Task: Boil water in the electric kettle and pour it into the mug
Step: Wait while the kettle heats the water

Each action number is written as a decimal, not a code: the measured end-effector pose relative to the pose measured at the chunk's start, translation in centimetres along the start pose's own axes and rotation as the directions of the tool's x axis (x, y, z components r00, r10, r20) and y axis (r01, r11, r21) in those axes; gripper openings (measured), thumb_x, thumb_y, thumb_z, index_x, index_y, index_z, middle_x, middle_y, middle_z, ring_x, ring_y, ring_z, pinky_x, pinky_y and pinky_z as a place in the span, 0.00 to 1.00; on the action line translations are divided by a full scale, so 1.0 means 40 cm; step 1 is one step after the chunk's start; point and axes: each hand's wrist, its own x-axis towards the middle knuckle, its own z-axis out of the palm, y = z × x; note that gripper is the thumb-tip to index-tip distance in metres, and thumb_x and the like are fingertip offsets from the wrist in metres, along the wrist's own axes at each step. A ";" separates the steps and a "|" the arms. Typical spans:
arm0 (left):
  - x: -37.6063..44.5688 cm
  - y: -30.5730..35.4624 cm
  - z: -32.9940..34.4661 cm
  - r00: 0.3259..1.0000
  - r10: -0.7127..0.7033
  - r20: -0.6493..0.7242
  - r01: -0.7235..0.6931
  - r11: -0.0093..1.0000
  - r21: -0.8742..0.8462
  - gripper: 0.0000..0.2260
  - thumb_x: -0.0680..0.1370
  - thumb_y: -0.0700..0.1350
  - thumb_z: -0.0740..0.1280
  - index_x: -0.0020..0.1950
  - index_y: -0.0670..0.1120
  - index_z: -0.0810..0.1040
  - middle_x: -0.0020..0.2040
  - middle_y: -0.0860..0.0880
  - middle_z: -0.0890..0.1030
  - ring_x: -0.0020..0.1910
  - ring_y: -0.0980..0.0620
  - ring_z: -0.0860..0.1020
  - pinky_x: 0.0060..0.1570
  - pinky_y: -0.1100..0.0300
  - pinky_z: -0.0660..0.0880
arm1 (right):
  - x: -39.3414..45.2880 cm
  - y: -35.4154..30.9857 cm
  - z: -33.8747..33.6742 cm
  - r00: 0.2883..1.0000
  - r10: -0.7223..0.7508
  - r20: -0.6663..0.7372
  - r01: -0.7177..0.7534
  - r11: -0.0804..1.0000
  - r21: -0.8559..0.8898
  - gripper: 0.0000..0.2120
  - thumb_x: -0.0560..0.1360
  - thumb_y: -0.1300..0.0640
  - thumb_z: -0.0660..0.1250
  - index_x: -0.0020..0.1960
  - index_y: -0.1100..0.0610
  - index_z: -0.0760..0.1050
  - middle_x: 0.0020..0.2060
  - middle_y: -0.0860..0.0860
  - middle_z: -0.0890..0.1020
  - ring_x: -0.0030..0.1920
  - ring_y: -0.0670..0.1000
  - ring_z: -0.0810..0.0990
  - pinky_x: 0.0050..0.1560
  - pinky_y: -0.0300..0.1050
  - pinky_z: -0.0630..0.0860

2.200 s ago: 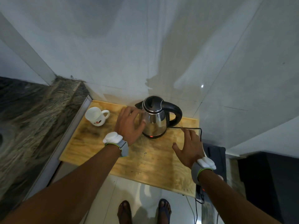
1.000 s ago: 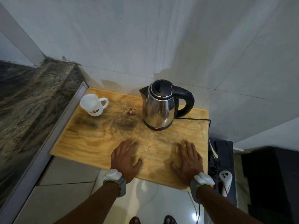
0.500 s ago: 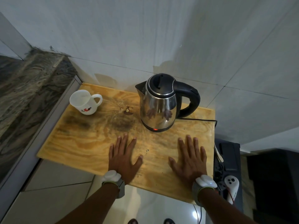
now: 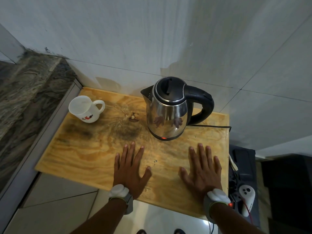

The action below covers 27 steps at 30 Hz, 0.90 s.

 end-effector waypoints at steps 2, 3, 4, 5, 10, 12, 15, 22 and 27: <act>0.000 -0.001 0.001 1.000 0.001 -0.004 -0.001 1.000 0.002 0.35 0.74 0.64 0.60 0.80 0.60 0.56 0.82 0.53 0.53 0.82 0.49 0.49 0.78 0.45 0.49 | 0.000 -0.002 -0.003 1.000 0.001 -0.002 -0.001 1.000 0.010 0.39 0.74 0.28 0.43 0.78 0.44 0.35 0.79 0.50 0.35 0.77 0.53 0.31 0.76 0.60 0.40; 0.001 -0.001 0.002 1.000 0.003 -0.005 -0.003 1.000 0.003 0.35 0.74 0.64 0.60 0.80 0.60 0.56 0.82 0.53 0.53 0.82 0.49 0.50 0.78 0.45 0.49 | 0.000 -0.002 -0.004 1.000 0.001 -0.002 -0.001 1.000 0.012 0.39 0.74 0.29 0.44 0.79 0.44 0.35 0.79 0.50 0.35 0.77 0.53 0.31 0.76 0.60 0.40; 0.002 -0.001 0.003 1.000 0.004 -0.005 -0.004 1.000 0.004 0.35 0.74 0.64 0.60 0.80 0.60 0.56 0.82 0.53 0.53 0.82 0.49 0.50 0.78 0.44 0.50 | 0.000 -0.003 -0.005 1.000 0.002 0.003 -0.002 1.000 0.010 0.39 0.74 0.29 0.44 0.79 0.44 0.35 0.79 0.50 0.35 0.77 0.53 0.31 0.76 0.60 0.40; 0.003 -0.002 0.004 1.000 0.006 -0.005 -0.006 1.000 0.006 0.35 0.74 0.64 0.60 0.80 0.59 0.56 0.82 0.53 0.53 0.82 0.49 0.50 0.78 0.44 0.50 | 0.000 -0.004 -0.006 1.000 0.002 0.007 -0.002 1.000 0.006 0.39 0.74 0.29 0.44 0.78 0.44 0.34 0.79 0.50 0.35 0.77 0.53 0.31 0.76 0.60 0.40; 0.000 -0.003 0.003 1.000 0.009 -0.006 -0.009 1.000 0.003 0.34 0.74 0.64 0.60 0.80 0.59 0.56 0.82 0.53 0.53 0.82 0.49 0.50 0.78 0.44 0.51 | -0.003 -0.003 -0.011 1.000 0.003 0.027 -0.003 1.000 0.000 0.40 0.74 0.28 0.42 0.78 0.44 0.33 0.78 0.50 0.33 0.77 0.53 0.29 0.76 0.60 0.40; 0.001 -0.003 0.003 1.000 0.009 -0.006 -0.009 1.000 0.001 0.35 0.74 0.64 0.60 0.80 0.59 0.56 0.82 0.53 0.54 0.82 0.49 0.51 0.78 0.44 0.51 | -0.001 -0.002 -0.011 1.000 0.001 0.031 -0.001 1.000 0.003 0.40 0.74 0.28 0.41 0.78 0.44 0.33 0.78 0.50 0.33 0.77 0.53 0.29 0.76 0.60 0.40; 0.003 -0.002 0.003 1.000 0.005 0.004 -0.005 1.000 0.004 0.34 0.74 0.64 0.60 0.80 0.59 0.57 0.82 0.52 0.55 0.82 0.48 0.51 0.78 0.43 0.51 | 0.001 -0.002 -0.012 0.999 0.001 0.035 -0.001 1.000 0.006 0.40 0.74 0.28 0.41 0.78 0.44 0.33 0.78 0.50 0.33 0.77 0.53 0.30 0.76 0.61 0.40; 0.002 0.000 0.000 1.000 0.000 0.012 0.000 1.000 0.010 0.35 0.74 0.64 0.61 0.80 0.59 0.57 0.82 0.52 0.54 0.82 0.49 0.50 0.78 0.42 0.52 | 0.001 -0.003 -0.008 1.000 0.011 0.015 -0.011 1.000 0.018 0.40 0.74 0.28 0.43 0.79 0.44 0.36 0.79 0.50 0.36 0.77 0.53 0.32 0.76 0.61 0.42; 0.003 0.001 0.000 1.000 0.006 0.000 -0.006 1.000 0.008 0.34 0.74 0.64 0.61 0.80 0.59 0.58 0.82 0.52 0.55 0.82 0.48 0.51 0.78 0.43 0.52 | 0.001 -0.002 -0.004 1.000 0.014 0.014 -0.014 1.000 0.008 0.40 0.74 0.27 0.42 0.79 0.44 0.35 0.79 0.49 0.35 0.77 0.53 0.32 0.77 0.61 0.42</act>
